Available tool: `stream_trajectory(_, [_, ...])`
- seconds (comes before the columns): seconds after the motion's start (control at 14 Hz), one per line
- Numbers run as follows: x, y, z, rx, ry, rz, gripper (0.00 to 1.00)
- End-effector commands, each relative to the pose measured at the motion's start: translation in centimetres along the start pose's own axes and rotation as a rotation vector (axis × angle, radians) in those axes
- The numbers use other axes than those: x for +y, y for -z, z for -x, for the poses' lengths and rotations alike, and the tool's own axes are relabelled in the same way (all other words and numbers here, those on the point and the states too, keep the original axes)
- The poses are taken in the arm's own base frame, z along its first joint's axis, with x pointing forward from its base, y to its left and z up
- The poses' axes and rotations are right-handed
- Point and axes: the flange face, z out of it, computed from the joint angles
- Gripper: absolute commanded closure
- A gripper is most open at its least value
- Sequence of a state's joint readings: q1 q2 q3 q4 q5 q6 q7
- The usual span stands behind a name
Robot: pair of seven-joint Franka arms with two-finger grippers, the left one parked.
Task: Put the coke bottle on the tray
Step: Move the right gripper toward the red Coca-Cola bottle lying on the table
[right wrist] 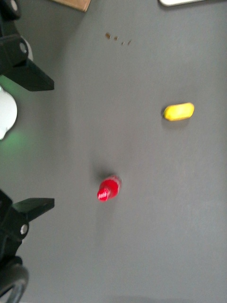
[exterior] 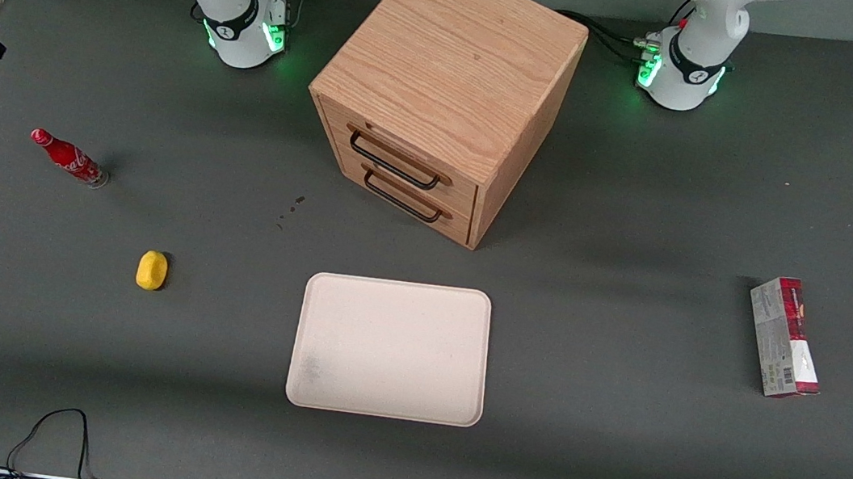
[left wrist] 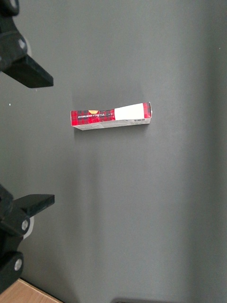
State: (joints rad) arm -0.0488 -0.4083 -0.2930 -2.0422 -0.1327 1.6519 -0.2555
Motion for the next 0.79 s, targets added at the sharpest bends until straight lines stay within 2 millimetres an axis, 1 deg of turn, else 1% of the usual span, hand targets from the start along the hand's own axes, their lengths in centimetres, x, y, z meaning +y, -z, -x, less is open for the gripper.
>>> stream_trajectory(0.0, [4.9, -2.3, 1.7, 0.018, 0.066, -0.028, 0.0])
stream_trajectory(0.07, [5.9, -3.1, 1.9, 0.014, 0.061, -0.032, 0.0])
stream_trajectory(0.21, [7.2, -3.7, 2.1, 0.012, 0.109, 0.021, 0.0])
stream_trajectory(0.29, [8.2, -4.3, 2.4, 0.006, 0.114, 0.018, 0.0])
stream_trajectory(0.36, [8.4, -4.5, 2.3, 0.008, 0.115, 0.02, 0.0])
stream_trajectory(0.5, [8.4, -5.7, 1.3, -0.003, 0.118, 0.029, 0.0])
stream_trajectory(0.57, [8.4, -7.1, 0.7, -0.015, 0.118, 0.03, 0.0])
stream_trajectory(0.71, [7.7, -11.2, 0.2, -0.002, 0.133, 0.034, 0.0])
